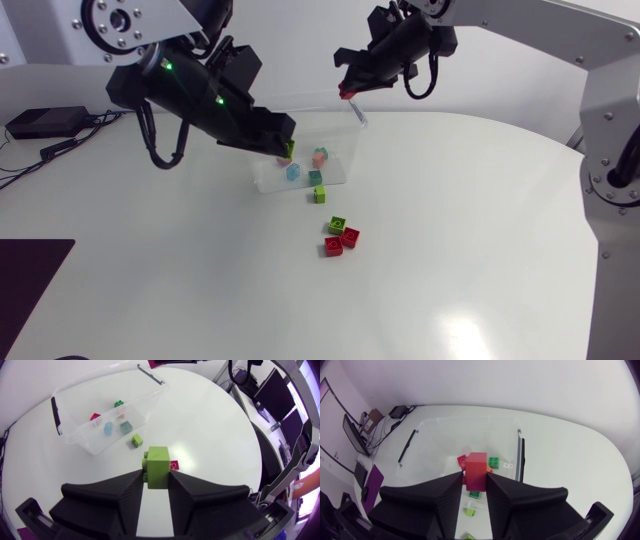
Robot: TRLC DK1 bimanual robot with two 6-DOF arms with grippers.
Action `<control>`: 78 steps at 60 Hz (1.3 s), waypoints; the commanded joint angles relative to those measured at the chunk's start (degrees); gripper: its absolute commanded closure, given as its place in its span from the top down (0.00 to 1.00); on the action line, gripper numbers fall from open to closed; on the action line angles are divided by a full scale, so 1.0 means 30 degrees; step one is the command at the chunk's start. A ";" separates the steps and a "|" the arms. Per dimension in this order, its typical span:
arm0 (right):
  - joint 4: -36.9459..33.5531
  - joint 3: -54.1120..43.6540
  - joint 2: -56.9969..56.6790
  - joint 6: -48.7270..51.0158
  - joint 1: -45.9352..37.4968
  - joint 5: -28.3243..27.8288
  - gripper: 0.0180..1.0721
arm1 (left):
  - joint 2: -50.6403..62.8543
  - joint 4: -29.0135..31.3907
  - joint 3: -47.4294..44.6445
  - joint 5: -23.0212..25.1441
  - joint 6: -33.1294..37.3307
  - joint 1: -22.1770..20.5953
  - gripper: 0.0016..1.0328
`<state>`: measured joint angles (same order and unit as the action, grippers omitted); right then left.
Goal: Place the duplo bricks in the container
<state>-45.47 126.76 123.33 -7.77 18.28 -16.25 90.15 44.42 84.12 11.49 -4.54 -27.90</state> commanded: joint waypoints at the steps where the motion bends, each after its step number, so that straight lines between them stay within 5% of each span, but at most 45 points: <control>1: -0.0487 0.0872 0.0727 -0.0633 0.0204 0.0231 0.37 | -0.0372 -0.0570 0.0203 -0.0108 -0.0393 0.0335 0.19; 15: -0.1922 0.2923 0.2250 -0.0662 0.0468 0.1140 0.84 | -0.0255 -0.2621 0.0203 -0.0577 -0.0715 0.1361 0.19; 21: -0.2567 0.3421 0.2543 -0.0633 0.0468 0.1227 0.91 | -0.0167 -0.4144 -0.0002 -0.1104 -0.0744 0.1654 0.19; 33: -0.1952 -0.1120 -0.1236 -0.0076 0.0351 0.1315 0.93 | 0.1620 -0.7279 0.0086 -0.1778 -0.0598 0.2152 0.19; 65: 0.0480 -1.5212 -0.9469 0.2678 0.1816 0.1286 0.93 | 0.5722 -1.0882 0.1873 -0.3125 -0.0568 0.3148 0.22; 78: 0.1828 -1.8171 -0.9117 0.3791 0.2255 0.1491 0.92 | 0.6747 -1.1673 0.2313 -0.3155 -0.0246 0.3529 0.58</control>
<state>-41.39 74.70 95.24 1.43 25.04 -12.12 108.20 10.46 89.36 2.46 -5.56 -17.69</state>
